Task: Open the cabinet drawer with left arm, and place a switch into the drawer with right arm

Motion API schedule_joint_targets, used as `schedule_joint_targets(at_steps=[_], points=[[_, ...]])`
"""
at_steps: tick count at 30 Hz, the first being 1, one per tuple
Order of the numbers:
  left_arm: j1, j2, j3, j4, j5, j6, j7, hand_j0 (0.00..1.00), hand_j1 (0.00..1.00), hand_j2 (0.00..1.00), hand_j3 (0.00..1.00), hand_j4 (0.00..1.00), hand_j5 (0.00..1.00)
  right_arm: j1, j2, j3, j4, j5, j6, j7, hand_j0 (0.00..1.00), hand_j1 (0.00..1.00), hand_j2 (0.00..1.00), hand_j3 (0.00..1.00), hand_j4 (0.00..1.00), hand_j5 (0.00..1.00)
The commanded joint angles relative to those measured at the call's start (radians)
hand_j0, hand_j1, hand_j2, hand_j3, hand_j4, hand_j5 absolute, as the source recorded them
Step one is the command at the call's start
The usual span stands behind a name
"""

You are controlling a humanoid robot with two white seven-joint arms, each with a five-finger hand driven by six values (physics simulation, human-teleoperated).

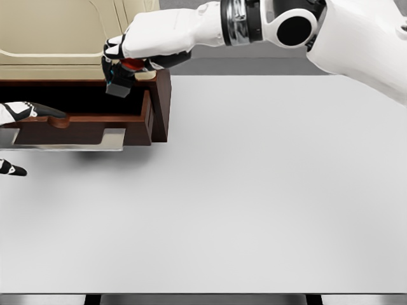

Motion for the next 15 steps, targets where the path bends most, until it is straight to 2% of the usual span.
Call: schedule_joint_targets(at_steps=[1,5,12,15], points=[[0.000,0.004,0.003,-0.002,0.002,0.002,0.000,1.00,1.00,1.00,1.00,1.00,1.00,-0.003,0.019,-0.001,0.040,-0.004,0.002,0.001,0.42,0.42,0.42,0.42,0.42,0.42],[0.000,0.007,0.003,-0.002,-0.002,0.002,-0.001,1.00,1.00,1.00,1.00,1.00,1.00,-0.005,0.060,-0.001,0.124,-0.003,0.002,0.011,0.42,0.42,0.42,0.42,0.42,0.42],[0.012,0.010,0.012,-0.002,-0.014,0.002,-0.007,1.00,1.00,1.00,1.00,1.00,1.00,-0.002,0.086,-0.003,0.134,-0.001,0.002,0.023,0.43,0.43,0.43,0.43,0.43,0.43],[0.014,0.013,0.012,-0.002,-0.016,0.002,-0.007,1.00,1.00,1.00,1.00,1.00,1.00,0.003,0.100,-0.012,0.155,-0.001,0.002,0.023,0.58,0.58,0.58,0.58,0.58,0.58]])
